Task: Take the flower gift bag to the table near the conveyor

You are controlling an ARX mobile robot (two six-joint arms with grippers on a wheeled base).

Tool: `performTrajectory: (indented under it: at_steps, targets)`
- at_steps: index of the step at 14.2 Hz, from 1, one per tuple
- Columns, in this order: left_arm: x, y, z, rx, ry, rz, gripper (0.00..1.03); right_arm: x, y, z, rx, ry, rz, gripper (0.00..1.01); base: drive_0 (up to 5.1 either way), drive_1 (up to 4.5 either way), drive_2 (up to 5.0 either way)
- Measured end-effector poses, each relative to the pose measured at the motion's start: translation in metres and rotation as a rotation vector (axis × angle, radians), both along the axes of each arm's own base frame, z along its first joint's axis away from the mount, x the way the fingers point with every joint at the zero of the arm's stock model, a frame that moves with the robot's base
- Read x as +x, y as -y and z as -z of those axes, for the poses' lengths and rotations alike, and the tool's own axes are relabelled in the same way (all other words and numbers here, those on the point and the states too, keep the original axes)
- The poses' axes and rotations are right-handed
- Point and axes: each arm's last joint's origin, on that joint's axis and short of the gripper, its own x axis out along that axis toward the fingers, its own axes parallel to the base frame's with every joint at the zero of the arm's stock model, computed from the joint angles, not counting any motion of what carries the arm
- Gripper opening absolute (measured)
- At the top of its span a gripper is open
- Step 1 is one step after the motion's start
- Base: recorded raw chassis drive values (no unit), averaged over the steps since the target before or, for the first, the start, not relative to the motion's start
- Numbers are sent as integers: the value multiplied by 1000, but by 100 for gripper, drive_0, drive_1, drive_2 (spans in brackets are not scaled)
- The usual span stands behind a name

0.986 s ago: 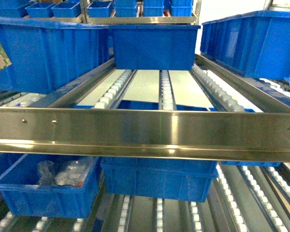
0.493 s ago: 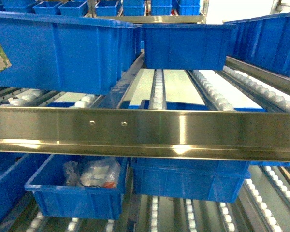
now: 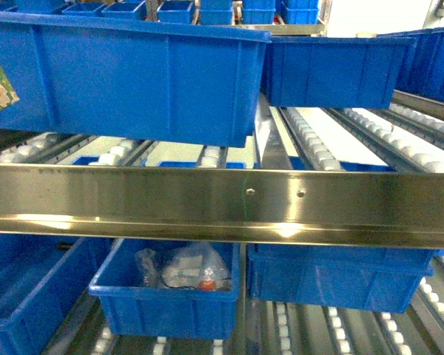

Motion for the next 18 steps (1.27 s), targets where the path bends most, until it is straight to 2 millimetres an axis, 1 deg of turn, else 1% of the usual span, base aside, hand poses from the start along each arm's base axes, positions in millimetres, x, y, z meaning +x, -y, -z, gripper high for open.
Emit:
performTrajectory:
  at_steps: [4, 15, 18]
  targets:
    - [0, 0, 0, 0, -1, 0, 2, 0, 0, 0, 0, -1, 0, 2, -498, 222, 266]
    - [0, 0, 0, 0, 1, 0, 2, 0, -1, 0, 1, 3, -5, 2, -450, 64, 407]
    - [0, 0, 0, -1, 4, 0, 2, 0, -1, 0, 0, 1, -4, 2, -496, 243, 243]
